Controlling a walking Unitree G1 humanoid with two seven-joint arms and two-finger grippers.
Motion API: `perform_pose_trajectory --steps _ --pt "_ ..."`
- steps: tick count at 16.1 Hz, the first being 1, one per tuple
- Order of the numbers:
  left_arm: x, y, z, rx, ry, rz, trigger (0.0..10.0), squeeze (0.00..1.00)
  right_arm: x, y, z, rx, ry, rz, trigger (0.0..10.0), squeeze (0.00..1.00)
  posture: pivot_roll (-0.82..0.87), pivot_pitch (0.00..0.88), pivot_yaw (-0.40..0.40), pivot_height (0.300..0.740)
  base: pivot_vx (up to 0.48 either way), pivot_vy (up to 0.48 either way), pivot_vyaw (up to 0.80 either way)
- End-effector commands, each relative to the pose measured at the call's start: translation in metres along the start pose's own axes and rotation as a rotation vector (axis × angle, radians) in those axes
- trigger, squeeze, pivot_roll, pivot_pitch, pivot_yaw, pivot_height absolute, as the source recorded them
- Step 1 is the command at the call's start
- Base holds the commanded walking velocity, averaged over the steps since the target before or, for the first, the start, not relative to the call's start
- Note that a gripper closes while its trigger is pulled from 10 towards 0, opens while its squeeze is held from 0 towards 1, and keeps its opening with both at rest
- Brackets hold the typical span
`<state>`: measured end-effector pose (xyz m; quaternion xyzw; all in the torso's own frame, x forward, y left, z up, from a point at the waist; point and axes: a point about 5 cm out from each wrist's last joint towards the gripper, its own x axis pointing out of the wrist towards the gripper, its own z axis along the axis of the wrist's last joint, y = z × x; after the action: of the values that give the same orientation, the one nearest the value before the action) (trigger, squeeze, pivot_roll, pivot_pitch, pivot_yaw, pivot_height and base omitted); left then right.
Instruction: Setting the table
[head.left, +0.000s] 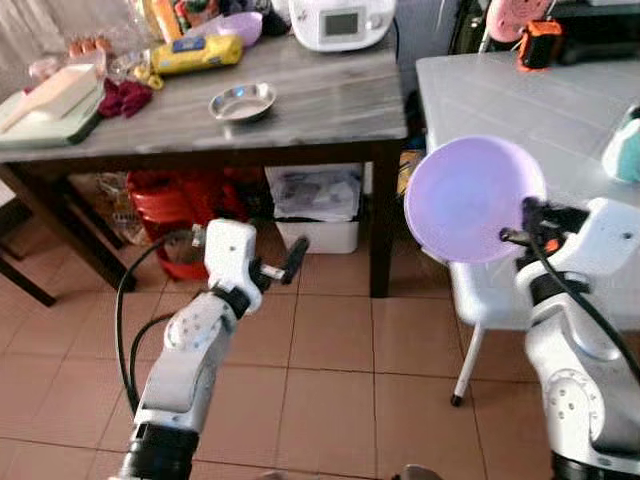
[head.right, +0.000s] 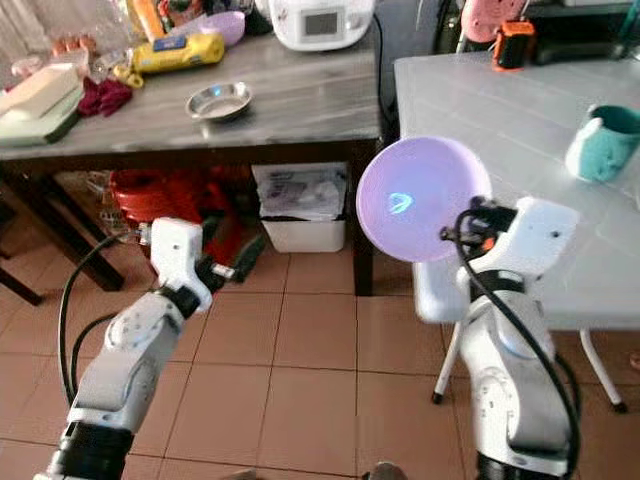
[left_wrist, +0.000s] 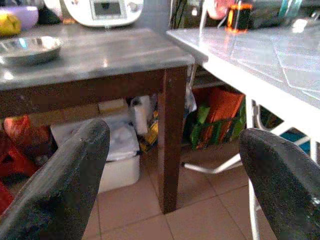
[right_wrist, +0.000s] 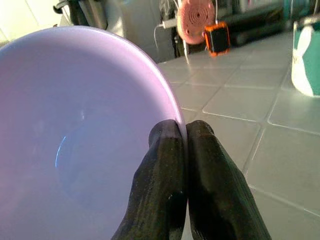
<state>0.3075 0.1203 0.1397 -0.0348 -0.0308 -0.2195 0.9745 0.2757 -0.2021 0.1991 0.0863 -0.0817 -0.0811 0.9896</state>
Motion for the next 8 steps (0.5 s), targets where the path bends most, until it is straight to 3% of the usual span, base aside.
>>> perform_pose_trajectory --steps 1,8 --pt "-0.0063 0.0112 -0.0029 0.013 0.018 0.042 10.0 0.0 -0.0009 0.0082 0.0018 0.013 -0.014 0.025 10.0 0.0 -0.18 0.119 0.111 0.74 0.0 0.39 0.0" --pt "-0.0026 0.01 -0.0039 0.004 0.009 0.067 10.0 0.0 -0.0023 0.0092 -0.0012 -0.003 -0.009 0.04 10.0 0.0 -0.18 0.113 0.106 0.74 0.0 0.397 0.0"
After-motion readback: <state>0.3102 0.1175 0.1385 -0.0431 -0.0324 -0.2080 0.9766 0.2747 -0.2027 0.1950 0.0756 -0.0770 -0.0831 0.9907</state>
